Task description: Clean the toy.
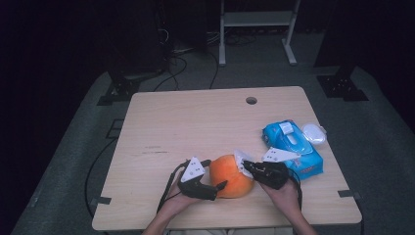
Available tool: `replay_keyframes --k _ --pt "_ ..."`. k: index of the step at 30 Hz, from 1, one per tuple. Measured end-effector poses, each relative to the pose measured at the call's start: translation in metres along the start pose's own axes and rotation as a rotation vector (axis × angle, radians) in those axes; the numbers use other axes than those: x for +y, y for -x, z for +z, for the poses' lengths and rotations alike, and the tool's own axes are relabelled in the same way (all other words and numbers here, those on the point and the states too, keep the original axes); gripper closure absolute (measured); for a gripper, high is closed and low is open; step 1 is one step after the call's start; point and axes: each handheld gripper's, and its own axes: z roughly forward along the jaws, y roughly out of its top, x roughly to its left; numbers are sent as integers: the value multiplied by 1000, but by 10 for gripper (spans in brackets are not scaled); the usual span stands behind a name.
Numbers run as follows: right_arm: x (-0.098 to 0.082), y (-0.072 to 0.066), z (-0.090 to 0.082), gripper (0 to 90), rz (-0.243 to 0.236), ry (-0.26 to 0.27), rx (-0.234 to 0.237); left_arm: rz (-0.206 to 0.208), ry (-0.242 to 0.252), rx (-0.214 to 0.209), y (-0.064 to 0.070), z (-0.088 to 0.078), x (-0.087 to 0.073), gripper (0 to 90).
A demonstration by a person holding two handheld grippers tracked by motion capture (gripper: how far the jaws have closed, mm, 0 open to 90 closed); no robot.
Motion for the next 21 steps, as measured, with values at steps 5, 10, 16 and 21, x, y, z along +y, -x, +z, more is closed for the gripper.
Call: replay_keyframes --k 5,10,16,21 --pt "12 -18 -8 817 -69 47 -4 40 -18 29 9 2 3 300" --pt "9 -21 -1 818 -109 12 14 42 -10 16 9 -1 2 237" --pt "6 -10 -3 817 -67 14 12 -76 -36 -16 1 6 -4 108" --pt "14 -22 -6 816 -94 42 21 -17 -30 15 9 5 2 344"
